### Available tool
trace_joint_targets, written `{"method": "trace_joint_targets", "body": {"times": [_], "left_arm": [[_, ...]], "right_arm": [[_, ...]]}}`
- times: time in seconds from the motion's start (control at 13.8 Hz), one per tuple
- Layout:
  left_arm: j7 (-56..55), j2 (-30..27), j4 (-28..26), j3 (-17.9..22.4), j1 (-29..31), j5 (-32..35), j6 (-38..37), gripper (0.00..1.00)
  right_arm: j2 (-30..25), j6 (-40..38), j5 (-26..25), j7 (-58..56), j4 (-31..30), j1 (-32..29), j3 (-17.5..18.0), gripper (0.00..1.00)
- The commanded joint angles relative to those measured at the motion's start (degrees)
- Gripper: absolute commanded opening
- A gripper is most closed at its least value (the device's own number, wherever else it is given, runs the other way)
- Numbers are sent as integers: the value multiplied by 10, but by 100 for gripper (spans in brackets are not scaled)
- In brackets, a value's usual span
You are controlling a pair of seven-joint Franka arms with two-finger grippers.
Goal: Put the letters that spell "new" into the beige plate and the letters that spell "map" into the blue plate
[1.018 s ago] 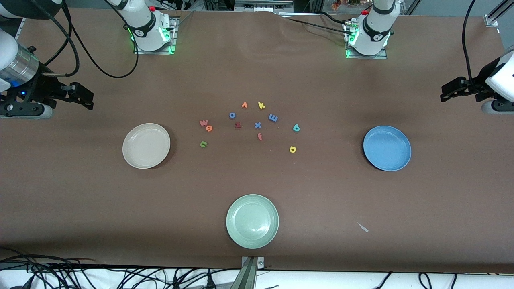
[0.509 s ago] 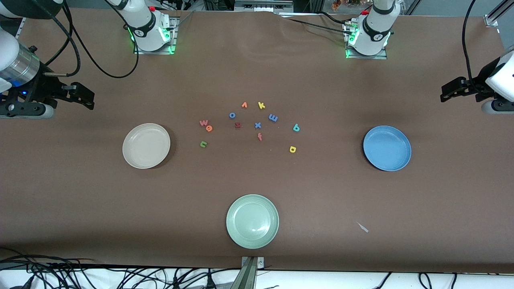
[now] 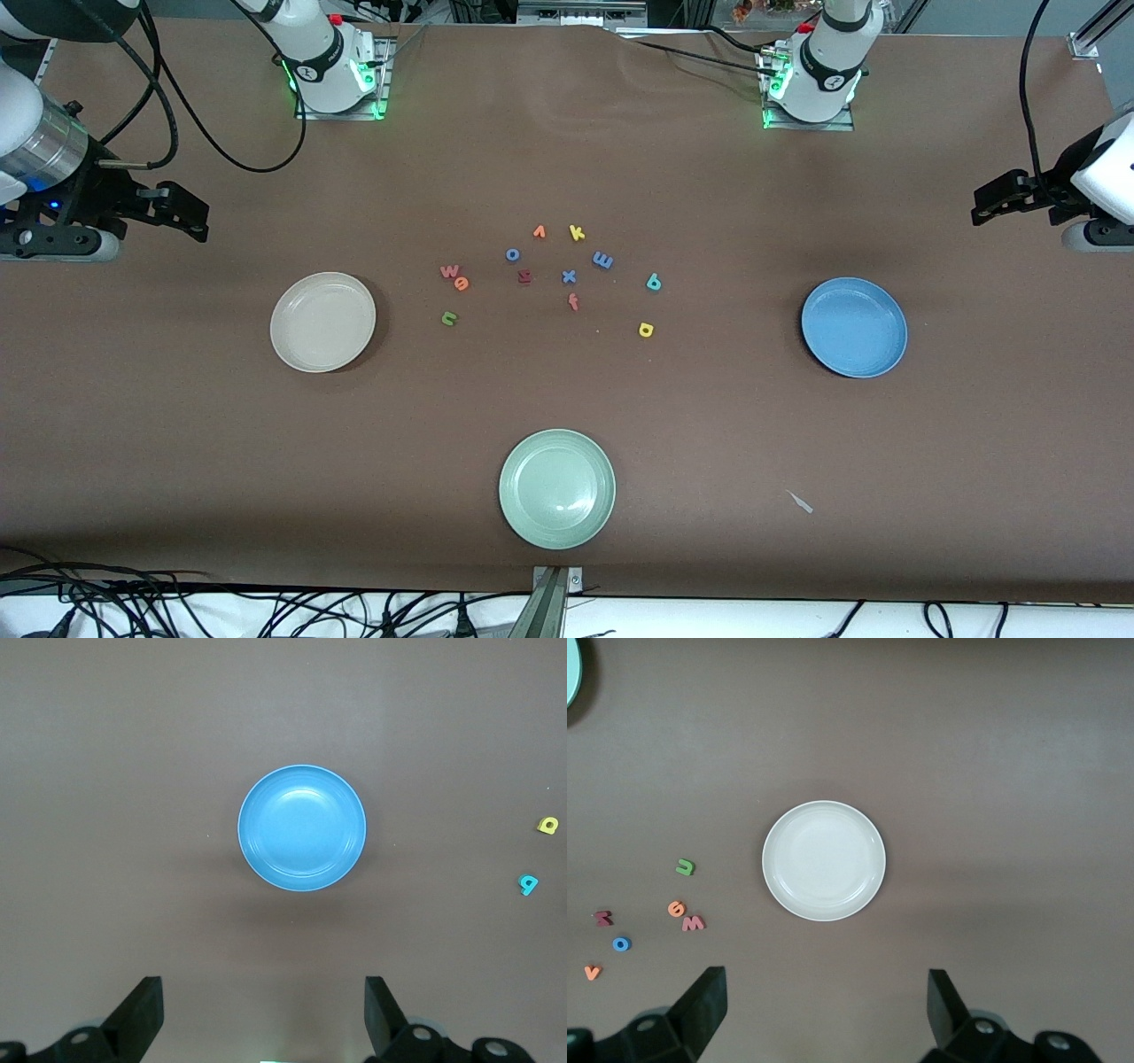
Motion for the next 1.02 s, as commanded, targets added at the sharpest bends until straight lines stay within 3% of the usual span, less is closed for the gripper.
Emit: {"method": "trace_joint_targets", "body": {"times": [0.0, 0.95], "left_arm": [[11, -5, -7, -1, 3, -15, 8, 100], [8, -3, -7, -1, 2, -15, 8, 100]], "right_arm": [[3, -2, 0, 3, 12, 0, 3, 100], [3, 17, 1, 2, 16, 2, 0, 100]]}}
